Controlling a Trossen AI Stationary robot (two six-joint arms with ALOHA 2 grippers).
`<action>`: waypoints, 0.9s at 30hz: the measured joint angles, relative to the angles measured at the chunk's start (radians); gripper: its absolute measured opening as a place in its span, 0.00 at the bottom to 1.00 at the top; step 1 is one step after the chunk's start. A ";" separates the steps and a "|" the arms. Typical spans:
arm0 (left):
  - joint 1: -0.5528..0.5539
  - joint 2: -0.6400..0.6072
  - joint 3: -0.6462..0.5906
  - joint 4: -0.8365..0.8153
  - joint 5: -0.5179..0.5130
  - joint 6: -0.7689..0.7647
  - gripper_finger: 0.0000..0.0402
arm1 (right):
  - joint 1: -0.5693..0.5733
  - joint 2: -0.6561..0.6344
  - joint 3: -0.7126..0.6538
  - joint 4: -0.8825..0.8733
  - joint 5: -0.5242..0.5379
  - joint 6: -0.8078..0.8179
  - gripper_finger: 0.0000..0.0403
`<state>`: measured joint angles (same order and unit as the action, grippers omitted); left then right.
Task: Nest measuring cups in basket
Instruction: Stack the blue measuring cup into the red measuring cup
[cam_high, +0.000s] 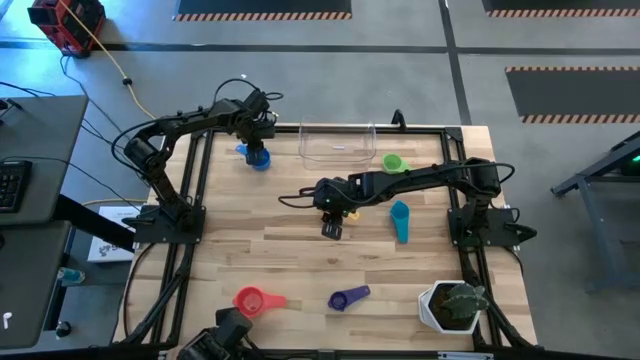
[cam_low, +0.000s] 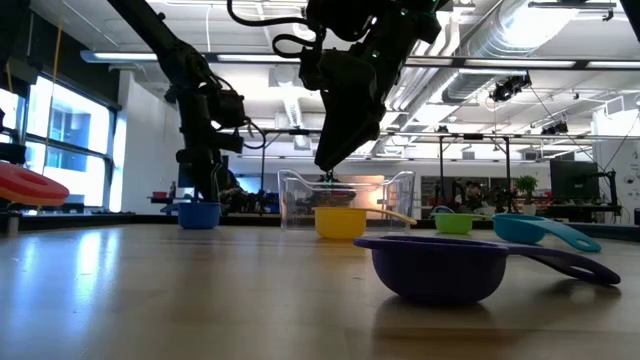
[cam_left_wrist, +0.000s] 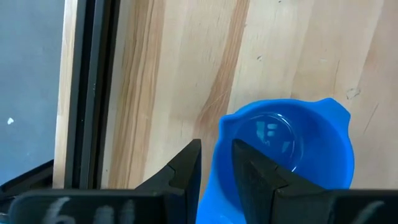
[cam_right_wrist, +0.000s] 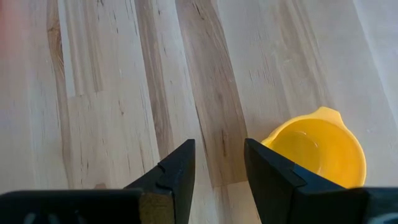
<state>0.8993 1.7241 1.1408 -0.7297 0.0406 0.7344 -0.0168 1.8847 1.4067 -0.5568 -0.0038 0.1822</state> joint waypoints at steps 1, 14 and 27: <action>0.000 0.000 0.000 0.003 0.000 0.000 0.19 | 0.000 0.000 0.000 0.000 0.000 0.000 0.32; -0.004 0.066 0.000 -0.002 -0.053 0.072 0.19 | 0.000 0.000 0.000 0.000 0.000 0.001 0.32; -0.006 0.096 0.000 0.001 -0.079 0.065 0.09 | 0.000 0.000 0.000 0.000 0.000 0.004 0.32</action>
<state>0.8936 1.8205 1.1407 -0.7283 -0.0380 0.7998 -0.0168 1.8847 1.4067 -0.5568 -0.0040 0.1863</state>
